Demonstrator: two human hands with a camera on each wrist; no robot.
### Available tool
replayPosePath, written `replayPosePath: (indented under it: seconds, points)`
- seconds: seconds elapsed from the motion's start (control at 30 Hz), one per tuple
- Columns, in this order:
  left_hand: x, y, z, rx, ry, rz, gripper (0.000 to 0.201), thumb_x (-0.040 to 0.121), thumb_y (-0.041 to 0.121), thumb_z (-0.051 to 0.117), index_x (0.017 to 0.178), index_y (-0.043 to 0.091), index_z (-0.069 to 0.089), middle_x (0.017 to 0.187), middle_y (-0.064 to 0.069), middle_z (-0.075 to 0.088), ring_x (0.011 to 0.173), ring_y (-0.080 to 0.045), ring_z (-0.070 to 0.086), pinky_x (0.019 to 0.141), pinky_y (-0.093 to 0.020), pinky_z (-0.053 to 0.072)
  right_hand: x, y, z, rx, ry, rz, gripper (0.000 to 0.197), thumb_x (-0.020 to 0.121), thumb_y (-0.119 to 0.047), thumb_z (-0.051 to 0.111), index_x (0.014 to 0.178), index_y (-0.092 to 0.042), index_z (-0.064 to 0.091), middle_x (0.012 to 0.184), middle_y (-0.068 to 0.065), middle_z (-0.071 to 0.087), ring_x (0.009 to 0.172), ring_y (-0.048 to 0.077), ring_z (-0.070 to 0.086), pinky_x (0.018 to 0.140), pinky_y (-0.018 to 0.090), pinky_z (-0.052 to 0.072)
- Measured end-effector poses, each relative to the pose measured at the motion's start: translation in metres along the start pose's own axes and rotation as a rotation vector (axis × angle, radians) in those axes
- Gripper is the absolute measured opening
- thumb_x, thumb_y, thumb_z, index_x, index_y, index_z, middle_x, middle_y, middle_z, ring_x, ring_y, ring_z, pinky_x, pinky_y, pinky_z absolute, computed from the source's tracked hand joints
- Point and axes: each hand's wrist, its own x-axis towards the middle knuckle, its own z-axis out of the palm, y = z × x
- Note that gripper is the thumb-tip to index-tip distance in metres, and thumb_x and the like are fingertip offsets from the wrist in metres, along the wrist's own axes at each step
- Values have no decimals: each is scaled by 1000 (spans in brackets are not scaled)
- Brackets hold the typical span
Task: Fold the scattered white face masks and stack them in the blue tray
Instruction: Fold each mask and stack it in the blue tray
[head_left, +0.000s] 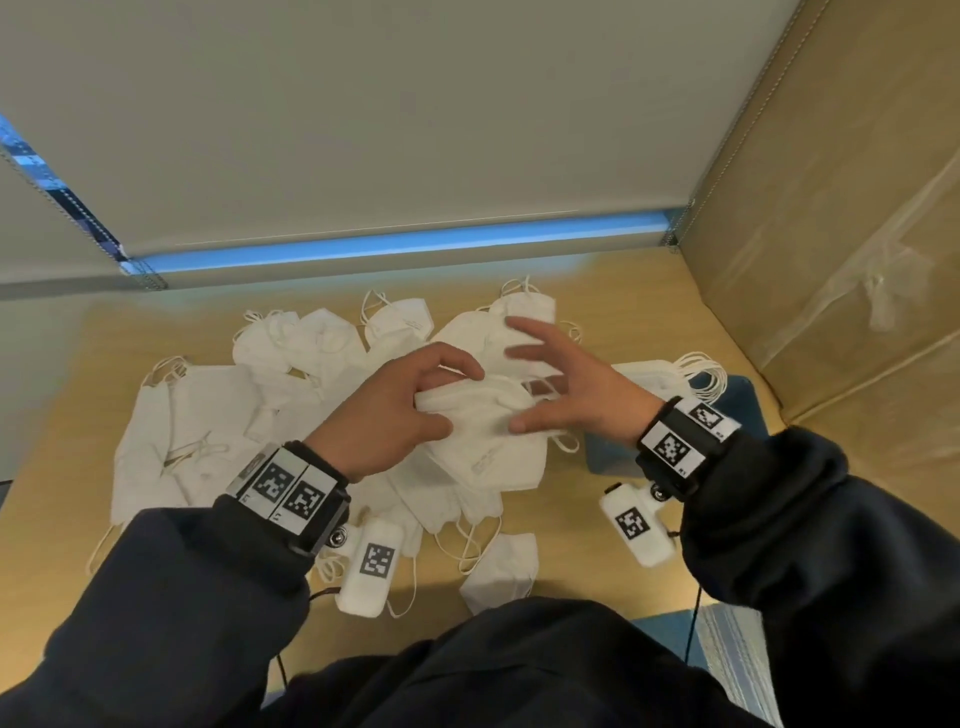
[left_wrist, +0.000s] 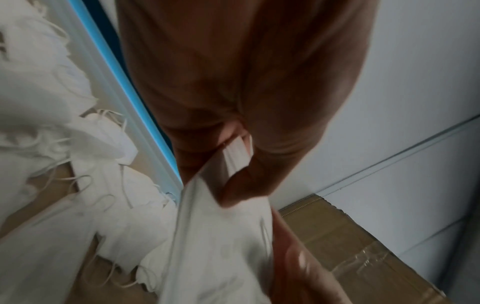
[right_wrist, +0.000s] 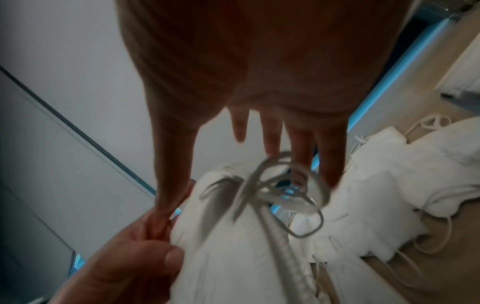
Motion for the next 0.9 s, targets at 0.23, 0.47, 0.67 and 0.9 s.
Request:
replayPosePath:
  seconds: [0.23, 0.47, 0.67, 0.9]
  points:
    - [14, 10, 10, 179, -56, 69, 54, 84, -2, 68, 116, 41, 66, 118, 25, 67, 108, 2, 62, 85, -26, 52, -5, 14, -8, 37, -52, 43, 12, 81, -15, 83, 78, -8, 74, 70, 19, 66, 62, 24, 57, 62, 36, 47]
    - [25, 1, 24, 345, -71, 75, 48, 88, 17, 76, 124, 44, 61, 108, 18, 67, 107, 5, 58, 92, -26, 47, -29, 25, -26, 216, 28, 163, 28, 98, -11, 60, 81, 10, 68, 74, 19, 68, 64, 27, 64, 57, 34, 58]
    - [43, -9, 39, 398, -63, 111, 46, 92, 22, 73, 136, 30, 61, 134, 17, 63, 123, -3, 56, 106, -24, 42, -42, 16, -44, 848, 106, 219, 33, 99, -16, 44, 67, -10, 48, 52, 3, 37, 50, 22, 42, 71, 39, 52]
    - [57, -19, 60, 548, 19, 261, 42, 105, 21, 52, 147, 24, 47, 142, 4, 59, 129, -16, 54, 105, -29, 41, -45, 30, -95, 97, 242, 240, 10, 84, 0, 73, 90, -6, 79, 56, 6, 61, 48, 10, 50, 54, 28, 39]
